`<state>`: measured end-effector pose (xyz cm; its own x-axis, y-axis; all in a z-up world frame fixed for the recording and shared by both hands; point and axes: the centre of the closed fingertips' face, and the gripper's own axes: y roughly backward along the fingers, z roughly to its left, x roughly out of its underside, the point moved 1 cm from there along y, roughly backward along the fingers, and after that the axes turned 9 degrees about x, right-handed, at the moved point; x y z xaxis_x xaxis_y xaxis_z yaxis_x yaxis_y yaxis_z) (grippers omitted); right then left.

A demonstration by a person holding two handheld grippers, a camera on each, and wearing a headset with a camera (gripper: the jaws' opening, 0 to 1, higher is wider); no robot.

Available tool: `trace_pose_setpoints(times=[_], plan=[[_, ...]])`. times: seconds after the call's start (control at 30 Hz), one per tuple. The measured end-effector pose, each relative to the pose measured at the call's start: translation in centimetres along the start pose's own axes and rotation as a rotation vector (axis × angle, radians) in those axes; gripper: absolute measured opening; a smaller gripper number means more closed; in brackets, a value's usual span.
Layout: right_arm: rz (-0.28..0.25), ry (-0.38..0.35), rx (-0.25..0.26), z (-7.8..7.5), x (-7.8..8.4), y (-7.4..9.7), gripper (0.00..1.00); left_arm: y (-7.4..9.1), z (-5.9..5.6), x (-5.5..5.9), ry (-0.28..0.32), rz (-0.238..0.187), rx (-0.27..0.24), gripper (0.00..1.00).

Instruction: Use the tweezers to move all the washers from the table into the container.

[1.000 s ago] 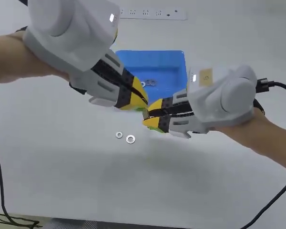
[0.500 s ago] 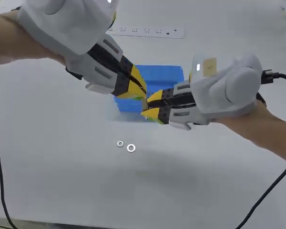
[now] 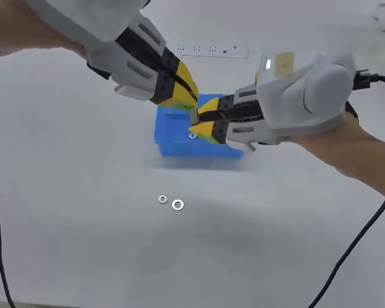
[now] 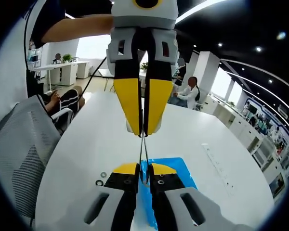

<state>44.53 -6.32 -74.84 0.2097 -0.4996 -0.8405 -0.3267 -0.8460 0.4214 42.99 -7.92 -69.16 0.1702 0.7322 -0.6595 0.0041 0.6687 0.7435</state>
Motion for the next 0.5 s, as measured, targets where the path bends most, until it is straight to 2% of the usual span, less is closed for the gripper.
trace_pose_setpoints(times=[0.27, 0.5], plan=[[0.000, 0.009, 0.015, -2.1, 0.7, -1.4, 0.10, 0.0, 2.4, 1.1, -0.004, 0.004, -0.010, 0.06], [0.021, -0.010, 0.014, -3.4, 2.9, -3.3, 0.10, -1.4, 4.6, 3.3, 0.026, 0.016, -0.013, 0.06]])
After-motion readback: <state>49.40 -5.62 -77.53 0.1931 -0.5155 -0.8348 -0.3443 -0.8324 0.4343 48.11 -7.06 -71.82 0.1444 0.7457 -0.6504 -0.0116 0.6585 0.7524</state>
